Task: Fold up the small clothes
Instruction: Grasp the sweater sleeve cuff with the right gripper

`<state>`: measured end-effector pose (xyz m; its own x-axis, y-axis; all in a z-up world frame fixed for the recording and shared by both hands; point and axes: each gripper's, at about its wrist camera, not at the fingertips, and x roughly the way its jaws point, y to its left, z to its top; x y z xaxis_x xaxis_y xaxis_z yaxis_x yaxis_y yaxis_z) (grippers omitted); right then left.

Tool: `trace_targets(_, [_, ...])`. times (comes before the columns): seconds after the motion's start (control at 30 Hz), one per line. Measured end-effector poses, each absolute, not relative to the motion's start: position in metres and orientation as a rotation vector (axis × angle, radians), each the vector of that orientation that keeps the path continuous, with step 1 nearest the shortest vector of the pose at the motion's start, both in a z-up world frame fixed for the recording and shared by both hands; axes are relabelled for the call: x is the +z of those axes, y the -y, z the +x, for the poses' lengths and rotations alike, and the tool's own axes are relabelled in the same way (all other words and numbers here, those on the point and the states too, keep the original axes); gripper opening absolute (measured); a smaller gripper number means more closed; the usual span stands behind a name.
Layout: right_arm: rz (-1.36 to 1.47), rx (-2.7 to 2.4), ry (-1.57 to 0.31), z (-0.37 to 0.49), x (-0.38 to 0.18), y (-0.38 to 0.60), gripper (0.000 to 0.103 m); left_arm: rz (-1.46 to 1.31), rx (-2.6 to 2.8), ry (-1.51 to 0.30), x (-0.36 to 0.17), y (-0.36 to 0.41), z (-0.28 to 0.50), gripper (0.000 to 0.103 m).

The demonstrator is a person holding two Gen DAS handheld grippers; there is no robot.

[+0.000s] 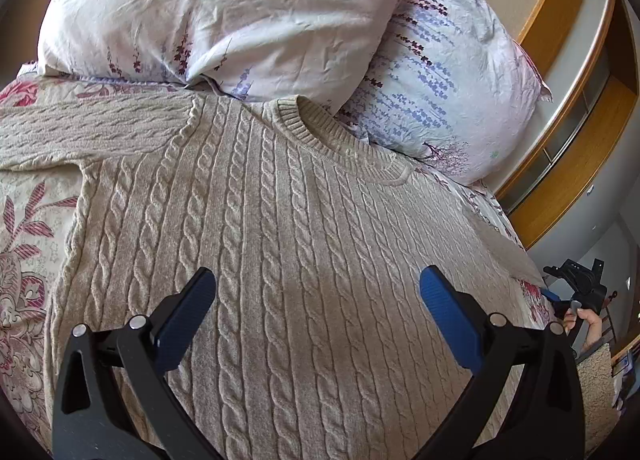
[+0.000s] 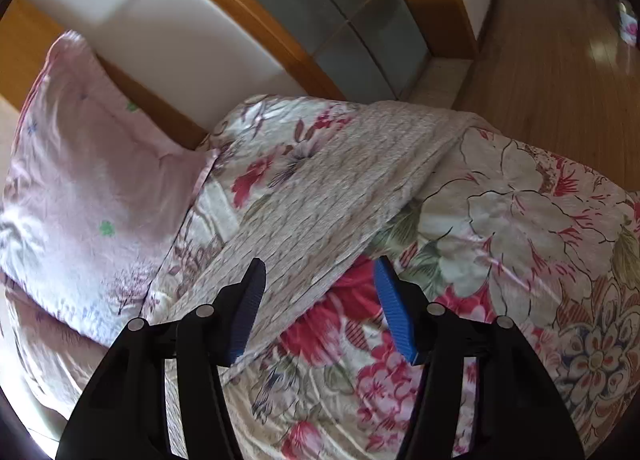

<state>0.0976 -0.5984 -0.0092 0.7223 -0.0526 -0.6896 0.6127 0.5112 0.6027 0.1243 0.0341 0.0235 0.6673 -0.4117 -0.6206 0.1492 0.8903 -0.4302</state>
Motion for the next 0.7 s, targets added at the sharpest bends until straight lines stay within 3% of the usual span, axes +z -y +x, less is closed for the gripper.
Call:
trace_targets(0.17, [1.042,-0.455,-0.639,0.105,-0.024,0.618,0.038,-0.451,-0.337,-0.822,0.01,-0.046,0.133,0.101])
trace_targets(0.3, [1.044,-0.456,-0.642,0.111,-0.031,0.622,0.011,-0.454,-0.344,-0.814,0.009,-0.046,0.133,0.101])
trace_targets(0.5, [0.928,-0.322,-0.493,0.114,0.015,0.59,0.009,-0.481,-0.357,-0.806,0.008,-0.05,0.135,0.101])
trace_targets(0.7, [0.82,0.116,-0.404,0.142,0.08,0.484,0.008,-0.486,-0.359,-0.805,0.008,-0.051,0.135,0.101])
